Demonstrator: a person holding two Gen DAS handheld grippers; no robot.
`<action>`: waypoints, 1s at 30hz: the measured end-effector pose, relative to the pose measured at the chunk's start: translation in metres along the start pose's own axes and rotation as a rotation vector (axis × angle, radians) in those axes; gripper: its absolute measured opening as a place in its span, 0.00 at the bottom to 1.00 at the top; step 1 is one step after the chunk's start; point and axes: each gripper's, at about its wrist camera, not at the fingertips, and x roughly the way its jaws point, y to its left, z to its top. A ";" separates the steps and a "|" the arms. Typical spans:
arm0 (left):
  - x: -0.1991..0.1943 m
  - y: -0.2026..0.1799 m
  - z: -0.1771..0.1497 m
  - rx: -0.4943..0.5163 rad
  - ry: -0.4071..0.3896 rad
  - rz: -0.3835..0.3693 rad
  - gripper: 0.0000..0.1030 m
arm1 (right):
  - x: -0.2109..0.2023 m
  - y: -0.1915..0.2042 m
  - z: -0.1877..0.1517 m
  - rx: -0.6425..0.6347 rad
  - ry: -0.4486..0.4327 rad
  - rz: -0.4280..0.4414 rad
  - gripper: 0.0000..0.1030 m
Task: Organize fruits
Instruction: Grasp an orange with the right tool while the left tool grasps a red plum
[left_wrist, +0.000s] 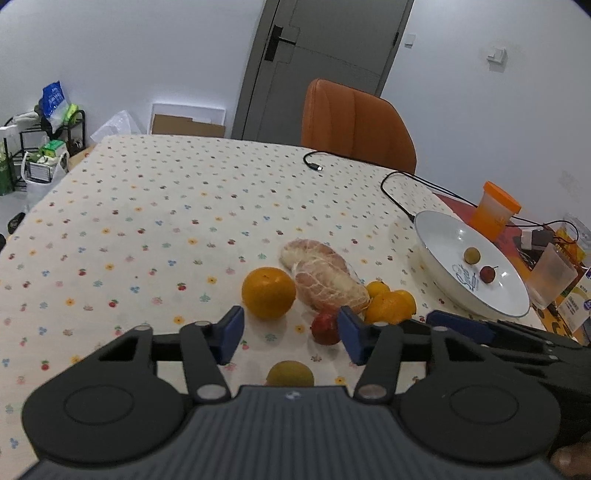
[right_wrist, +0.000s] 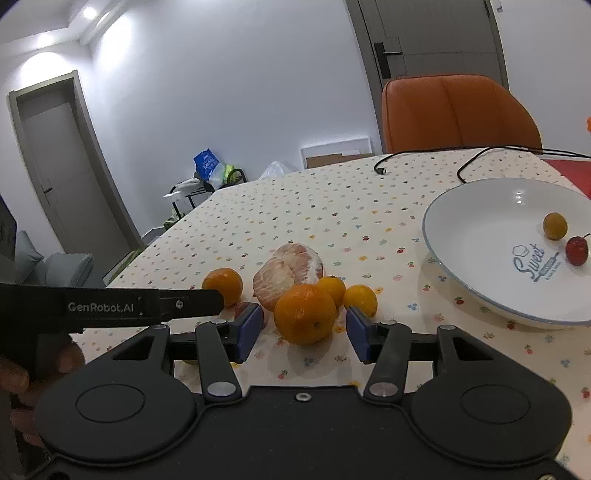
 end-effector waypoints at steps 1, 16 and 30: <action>0.001 0.000 0.000 -0.001 0.003 -0.005 0.48 | 0.002 0.000 0.000 0.000 0.002 0.001 0.49; 0.017 -0.013 -0.003 0.026 0.043 -0.044 0.42 | 0.001 -0.013 0.002 0.040 -0.002 0.002 0.32; 0.023 -0.029 -0.002 0.068 0.054 -0.031 0.19 | -0.012 -0.020 0.000 0.053 -0.026 -0.009 0.27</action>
